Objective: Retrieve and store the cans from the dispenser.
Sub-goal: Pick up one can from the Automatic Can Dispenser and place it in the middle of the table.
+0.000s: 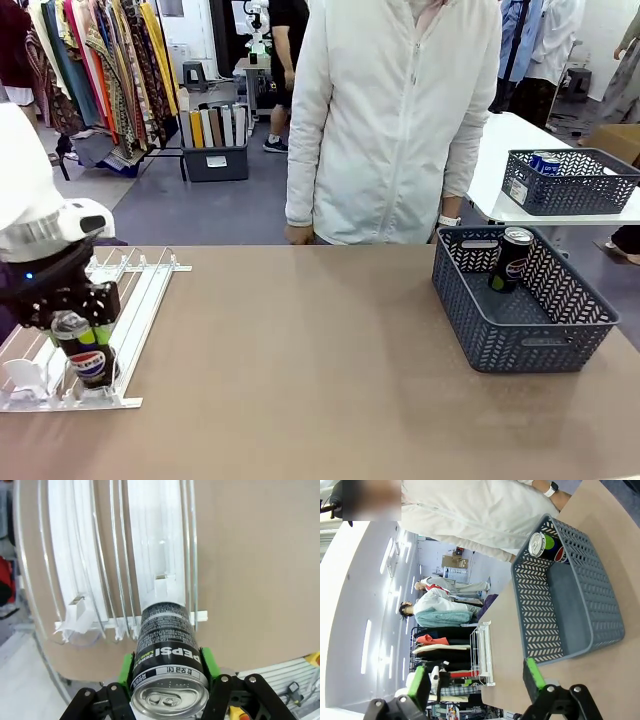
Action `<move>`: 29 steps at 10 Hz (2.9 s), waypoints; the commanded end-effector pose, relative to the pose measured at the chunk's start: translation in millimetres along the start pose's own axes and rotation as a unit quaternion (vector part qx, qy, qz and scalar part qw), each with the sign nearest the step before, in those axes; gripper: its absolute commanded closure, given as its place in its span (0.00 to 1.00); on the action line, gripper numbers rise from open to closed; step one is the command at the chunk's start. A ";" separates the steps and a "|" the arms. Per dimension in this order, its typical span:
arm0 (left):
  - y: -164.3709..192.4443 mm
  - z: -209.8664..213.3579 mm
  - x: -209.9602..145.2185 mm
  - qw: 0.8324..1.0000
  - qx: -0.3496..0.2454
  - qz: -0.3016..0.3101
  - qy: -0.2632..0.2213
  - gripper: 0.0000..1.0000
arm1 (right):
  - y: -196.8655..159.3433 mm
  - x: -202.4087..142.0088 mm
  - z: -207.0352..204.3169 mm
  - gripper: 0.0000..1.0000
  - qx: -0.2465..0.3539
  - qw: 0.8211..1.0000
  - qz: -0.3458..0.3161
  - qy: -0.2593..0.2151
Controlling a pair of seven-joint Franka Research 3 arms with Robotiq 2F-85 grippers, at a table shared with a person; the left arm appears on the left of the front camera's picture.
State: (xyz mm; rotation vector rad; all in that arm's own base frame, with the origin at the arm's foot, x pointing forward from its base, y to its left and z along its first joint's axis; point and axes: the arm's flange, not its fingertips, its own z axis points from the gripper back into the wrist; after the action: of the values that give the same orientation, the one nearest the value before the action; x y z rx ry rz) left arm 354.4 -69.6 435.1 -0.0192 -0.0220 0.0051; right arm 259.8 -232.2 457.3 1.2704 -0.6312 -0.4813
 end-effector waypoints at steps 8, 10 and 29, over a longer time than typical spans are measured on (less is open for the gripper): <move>-16.5 172.3 -74.4 0.988 -0.014 -0.033 -0.149 1.00 | 3.5 1.8 -2.0 0.00 0.014 1.000 0.003 -0.007; -16.5 172.3 -74.4 0.988 -0.014 -0.033 -0.149 1.00 | 3.5 1.8 -2.0 0.00 0.014 1.000 0.003 -0.007; -365.8 -27.9 70.2 0.990 0.007 -0.139 0.023 0.00 | 3.5 1.8 -2.0 0.00 0.014 1.000 0.003 -0.007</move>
State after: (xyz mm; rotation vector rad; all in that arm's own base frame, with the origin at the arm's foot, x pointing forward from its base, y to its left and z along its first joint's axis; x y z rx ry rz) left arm 427.6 -437.7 409.1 0.0088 0.0185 -0.2793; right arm 259.7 -232.1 457.5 1.2708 -0.6314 -0.4809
